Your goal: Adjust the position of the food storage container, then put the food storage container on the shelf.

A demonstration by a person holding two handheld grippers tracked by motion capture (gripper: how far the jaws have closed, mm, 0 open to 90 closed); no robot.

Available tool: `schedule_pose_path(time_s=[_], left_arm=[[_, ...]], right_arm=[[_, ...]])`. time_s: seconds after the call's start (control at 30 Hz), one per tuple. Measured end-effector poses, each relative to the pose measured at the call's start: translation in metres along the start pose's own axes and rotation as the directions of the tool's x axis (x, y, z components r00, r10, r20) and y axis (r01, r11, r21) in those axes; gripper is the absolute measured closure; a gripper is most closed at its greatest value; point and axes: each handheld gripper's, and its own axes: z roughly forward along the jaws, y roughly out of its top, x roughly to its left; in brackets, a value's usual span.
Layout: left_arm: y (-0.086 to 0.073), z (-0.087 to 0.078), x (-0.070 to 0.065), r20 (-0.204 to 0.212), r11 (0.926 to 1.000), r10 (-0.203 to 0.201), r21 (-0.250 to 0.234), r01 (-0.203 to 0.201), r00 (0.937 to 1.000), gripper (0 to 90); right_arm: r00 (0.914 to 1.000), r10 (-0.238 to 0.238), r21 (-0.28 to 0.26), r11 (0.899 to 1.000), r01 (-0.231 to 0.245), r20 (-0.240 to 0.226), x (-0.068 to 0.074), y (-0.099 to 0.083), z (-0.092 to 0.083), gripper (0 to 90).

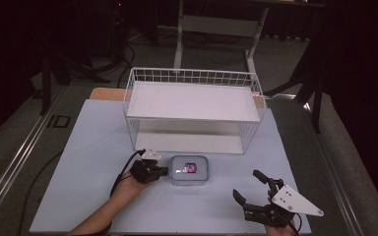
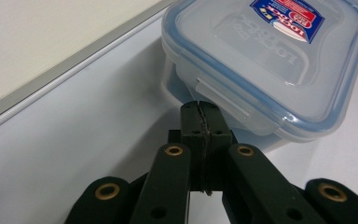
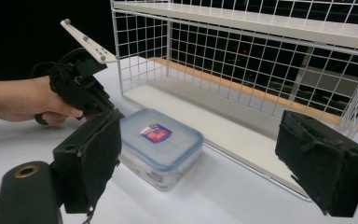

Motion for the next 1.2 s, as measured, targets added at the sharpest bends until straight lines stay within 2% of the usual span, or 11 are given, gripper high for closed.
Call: schedule_pose_path(time_s=[0.5,0.7,0.73,0.77,0.83,0.9,0.93,0.97,1.03,1.1,1.2], left_arm=[[0.010,0.013,-0.005,0.034,1.0000,-0.005,-0.007,0.005,0.9994,90.0],[0.002,-0.001,-0.001,0.017,0.9995,-0.023,-0.019,0.023,0.9996,87.9],[0.001,-0.006,-0.001,0.021,0.9993,-0.024,-0.029,0.025,0.9995,82.7],[-0.001,-0.011,0.000,0.023,0.9990,-0.024,-0.038,0.025,0.9994,82.7],[-0.004,-0.021,0.002,0.033,0.9971,-0.029,-0.069,0.031,0.9990,71.1],[-0.008,-0.030,0.005,0.047,0.9934,-0.062,-0.094,0.066,0.9970,59.4],[-0.008,-0.030,0.005,0.047,0.9934,-0.062,-0.094,0.066,0.9970,54.5],[-0.011,-0.040,0.007,0.080,0.9874,-0.070,-0.136,0.081,0.9943,54.5],[-0.014,-0.047,0.006,0.104,0.9829,-0.060,-0.167,0.077,0.9927,32.5],[-0.015,-0.053,0.003,0.103,0.9762,-0.066,-0.199,0.085,0.9925,17.7],[-0.015,-0.062,-0.004,0.124,0.9700,-0.046,-0.231,0.074,0.9912,12.5]], right_arm=[[1.0000,0.005,-0.009,1.000,-0.005,-0.002,-0.001,0.000,-0.002,14.4],[0.9999,0.008,0.005,1.000,-0.008,-0.011,-0.001,-0.001,0.000,14.4],[0.9999,0.006,0.009,1.000,-0.006,-0.009,-0.001,-0.001,0.001,14.4],[0.9999,0.006,0.009,1.000,-0.006,-0.009,-0.001,-0.001,0.001,14.4],[0.9998,0.012,0.017,1.000,-0.012,-0.014,-0.001,-0.002,0.002,14.4],[0.9992,0.030,0.018,0.999,-0.030,-0.027,0.000,-0.002,0.003,14.3],[0.9992,0.030,0.018,0.999,-0.030,-0.027,0.000,-0.002,0.003,14.3],[0.9990,0.033,0.025,0.999,-0.032,-0.030,0.000,-0.002,0.004,14.0],[0.9988,0.027,0.038,0.999,-0.026,-0.041,0.001,-0.003,0.006,13.7],[0.9986,0.019,0.043,0.999,-0.017,-0.048,0.002,-0.003,0.008,13.7],[1.0000,0.001,0.052,0.999,-0.001,0.001,0.005,-0.003,0.009,11.9]])
